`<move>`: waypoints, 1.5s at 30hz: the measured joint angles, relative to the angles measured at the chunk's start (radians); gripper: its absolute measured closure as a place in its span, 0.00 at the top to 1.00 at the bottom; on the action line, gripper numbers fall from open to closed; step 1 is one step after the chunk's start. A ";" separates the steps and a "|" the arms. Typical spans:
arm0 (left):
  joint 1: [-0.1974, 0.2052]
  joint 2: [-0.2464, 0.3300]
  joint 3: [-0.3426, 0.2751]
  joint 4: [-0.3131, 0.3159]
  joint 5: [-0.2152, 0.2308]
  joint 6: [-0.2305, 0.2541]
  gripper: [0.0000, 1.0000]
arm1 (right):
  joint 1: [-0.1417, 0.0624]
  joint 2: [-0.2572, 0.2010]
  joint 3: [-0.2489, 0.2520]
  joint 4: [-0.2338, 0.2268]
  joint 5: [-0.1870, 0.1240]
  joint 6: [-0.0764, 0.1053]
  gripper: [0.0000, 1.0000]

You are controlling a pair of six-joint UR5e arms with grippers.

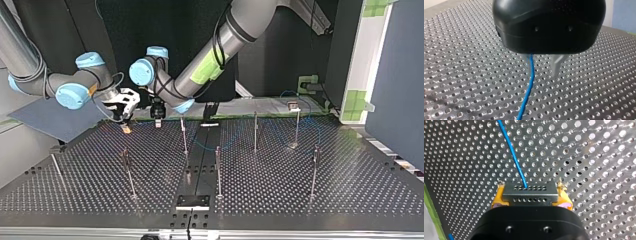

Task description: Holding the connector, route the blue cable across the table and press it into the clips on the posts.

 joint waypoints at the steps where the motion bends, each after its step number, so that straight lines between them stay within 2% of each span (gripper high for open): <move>1: 0.001 0.000 0.001 0.000 0.002 0.000 0.00 | 0.000 0.000 0.000 0.000 0.000 0.000 0.00; 6: 0.006 0.000 0.011 -0.010 0.003 -0.001 0.00 | 0.002 0.000 0.000 0.001 0.000 -0.001 0.00; 12: 0.006 0.001 0.032 -0.038 -0.029 -0.002 0.00 | 0.002 -0.007 -0.003 0.003 -0.005 -0.004 0.00; 17: 0.000 0.008 0.058 -0.074 -0.038 -0.014 0.00 | -0.005 -0.045 -0.014 0.004 -0.012 0.002 0.00; 23: -0.008 0.055 0.067 -0.133 -0.051 -0.026 0.00 | -0.008 -0.091 -0.032 0.016 -0.026 0.009 0.00; 28: -0.013 0.102 0.067 -0.161 -0.090 -0.029 0.00 | -0.007 -0.105 -0.039 0.035 -0.028 0.005 0.00; 34: -0.019 0.159 0.064 -0.182 -0.139 -0.031 0.00 | -0.006 -0.141 -0.051 0.050 -0.030 0.010 0.00; 45: -0.036 0.202 0.061 -0.189 -0.153 -0.032 0.00 | -0.008 -0.203 -0.087 0.093 -0.042 0.016 0.00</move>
